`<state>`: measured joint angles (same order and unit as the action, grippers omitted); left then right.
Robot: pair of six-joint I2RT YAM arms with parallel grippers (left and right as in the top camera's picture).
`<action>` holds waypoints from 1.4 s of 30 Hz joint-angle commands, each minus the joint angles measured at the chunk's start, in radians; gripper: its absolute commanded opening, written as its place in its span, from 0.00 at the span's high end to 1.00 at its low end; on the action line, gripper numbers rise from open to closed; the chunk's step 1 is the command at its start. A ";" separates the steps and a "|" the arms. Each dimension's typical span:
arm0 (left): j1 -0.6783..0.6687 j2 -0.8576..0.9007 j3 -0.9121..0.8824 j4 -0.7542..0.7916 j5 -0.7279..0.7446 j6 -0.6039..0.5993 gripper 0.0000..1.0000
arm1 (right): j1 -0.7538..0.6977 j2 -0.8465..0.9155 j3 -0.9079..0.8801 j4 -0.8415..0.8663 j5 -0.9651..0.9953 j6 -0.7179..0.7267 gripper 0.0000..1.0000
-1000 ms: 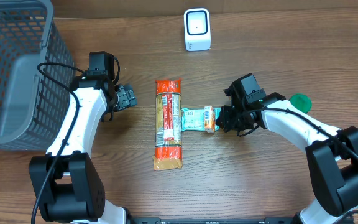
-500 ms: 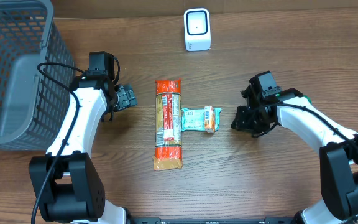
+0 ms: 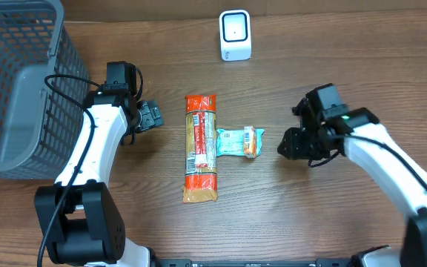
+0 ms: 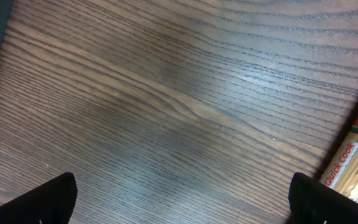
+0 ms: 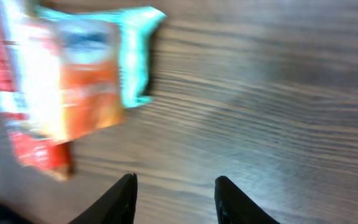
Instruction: Scan the item barcode
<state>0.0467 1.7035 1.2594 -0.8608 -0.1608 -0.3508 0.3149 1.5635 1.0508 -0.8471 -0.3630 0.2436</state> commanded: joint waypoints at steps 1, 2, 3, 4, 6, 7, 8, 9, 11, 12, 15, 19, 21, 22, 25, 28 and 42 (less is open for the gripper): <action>-0.001 -0.020 0.011 0.001 0.001 0.014 0.00 | 0.014 -0.052 0.051 -0.018 -0.042 -0.010 0.58; -0.001 -0.020 0.011 0.001 0.001 0.014 0.00 | 0.023 -0.052 0.068 -0.031 -0.042 -0.010 0.57; -0.001 -0.020 0.011 0.001 0.001 0.014 0.00 | 0.035 -0.051 0.088 -0.041 -0.042 -0.010 0.57; -0.001 -0.020 0.011 0.001 0.001 0.014 0.00 | 0.055 -0.051 0.113 -0.046 -0.042 -0.010 0.56; -0.001 -0.020 0.011 0.001 0.001 0.014 0.00 | 0.084 -0.051 0.146 -0.042 -0.042 -0.010 0.56; -0.001 -0.020 0.011 0.001 0.001 0.014 0.00 | 0.101 -0.051 0.165 -0.035 -0.042 -0.011 0.53; -0.001 -0.020 0.011 0.001 0.001 0.014 0.00 | 0.115 -0.051 0.180 -0.025 -0.043 -0.010 0.51; -0.001 -0.020 0.011 0.001 0.001 0.014 0.00 | 0.130 -0.051 0.198 -0.011 -0.051 -0.010 0.49; -0.001 -0.020 0.011 0.001 0.001 0.014 0.00 | 0.150 -0.051 0.224 0.022 -0.119 -0.010 0.47; -0.001 -0.020 0.011 0.001 0.001 0.014 0.00 | 0.157 -0.051 0.235 0.047 -0.184 -0.010 0.47; -0.001 -0.020 0.011 0.001 0.001 0.014 0.00 | 0.173 -0.051 0.241 0.151 -0.365 -0.009 0.47; -0.001 -0.020 0.011 0.001 0.001 0.014 0.00 | 0.231 -0.047 0.238 0.204 -0.259 0.008 0.47; -0.001 -0.020 0.011 0.001 0.001 0.014 0.00 | 0.277 -0.040 0.238 0.207 -0.147 0.060 0.47; -0.001 -0.020 0.011 0.001 0.001 0.014 0.00 | 0.300 -0.035 0.238 0.211 -0.108 0.072 0.46; -0.001 -0.020 0.011 0.001 0.001 0.014 0.00 | 0.387 0.003 0.238 0.230 0.026 0.071 0.46; -0.001 -0.020 0.011 0.001 0.001 0.014 0.00 | 0.452 0.055 0.238 0.240 0.134 0.076 0.46; -0.001 -0.020 0.011 0.001 0.001 0.014 0.00 | 0.554 0.345 0.238 0.428 0.195 0.127 0.53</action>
<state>0.0467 1.7035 1.2594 -0.8612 -0.1608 -0.3508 0.8520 1.8927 1.2713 -0.4442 -0.1925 0.3626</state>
